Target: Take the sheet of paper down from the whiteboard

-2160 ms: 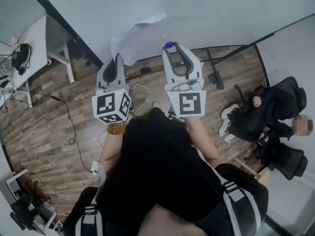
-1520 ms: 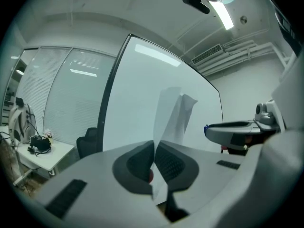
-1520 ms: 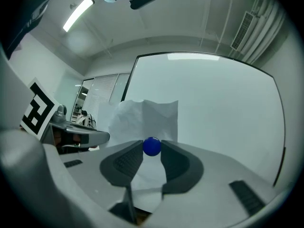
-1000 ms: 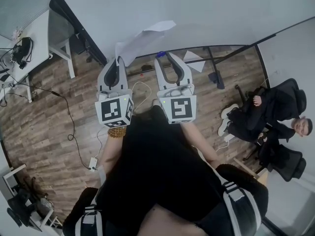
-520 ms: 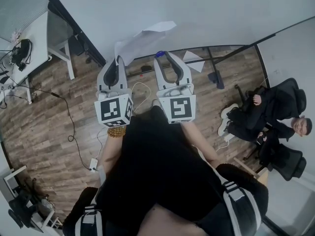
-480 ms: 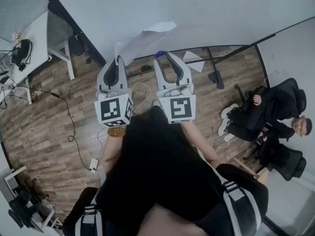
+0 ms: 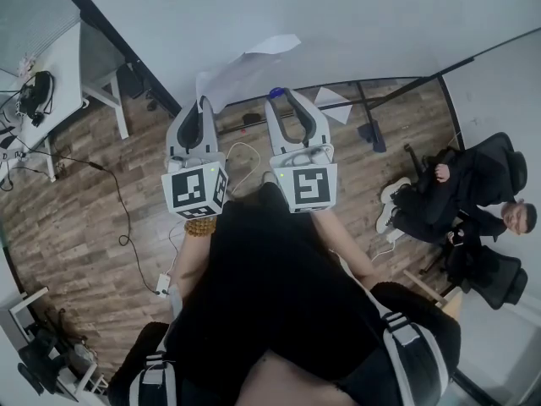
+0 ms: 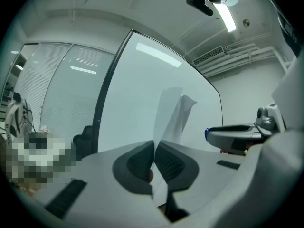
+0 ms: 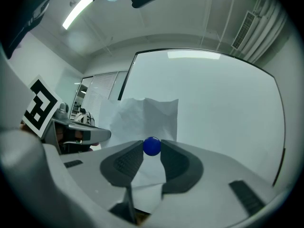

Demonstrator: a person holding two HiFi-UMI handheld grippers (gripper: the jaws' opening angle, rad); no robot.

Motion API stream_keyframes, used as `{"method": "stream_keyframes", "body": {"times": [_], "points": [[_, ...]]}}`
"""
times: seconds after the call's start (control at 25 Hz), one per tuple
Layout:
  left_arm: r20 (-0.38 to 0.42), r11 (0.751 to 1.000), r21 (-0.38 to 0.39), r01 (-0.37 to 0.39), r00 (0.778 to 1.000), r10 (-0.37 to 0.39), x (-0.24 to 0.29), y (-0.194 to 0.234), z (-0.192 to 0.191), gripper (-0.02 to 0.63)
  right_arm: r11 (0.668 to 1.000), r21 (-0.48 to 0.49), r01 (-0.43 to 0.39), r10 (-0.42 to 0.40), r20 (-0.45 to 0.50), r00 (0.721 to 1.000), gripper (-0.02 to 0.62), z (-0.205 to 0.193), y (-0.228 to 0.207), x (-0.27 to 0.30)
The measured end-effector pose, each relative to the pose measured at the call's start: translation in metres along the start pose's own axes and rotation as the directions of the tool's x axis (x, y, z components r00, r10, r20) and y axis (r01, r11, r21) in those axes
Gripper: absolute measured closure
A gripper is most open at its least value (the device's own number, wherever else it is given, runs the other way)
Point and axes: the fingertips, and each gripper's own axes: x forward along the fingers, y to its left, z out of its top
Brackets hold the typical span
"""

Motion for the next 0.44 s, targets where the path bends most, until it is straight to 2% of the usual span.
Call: {"method": "stream_keyframes", "body": {"times": [0.44], "points": [[0.007,1.000,-0.021,-0.001,1.000,0.001,0.0069,0.0070,0.0041,0.597,1.000,-0.006,0.001,-0.001,0.008,1.000,0.483,0.0023,-0.0014,0.0088]]}}
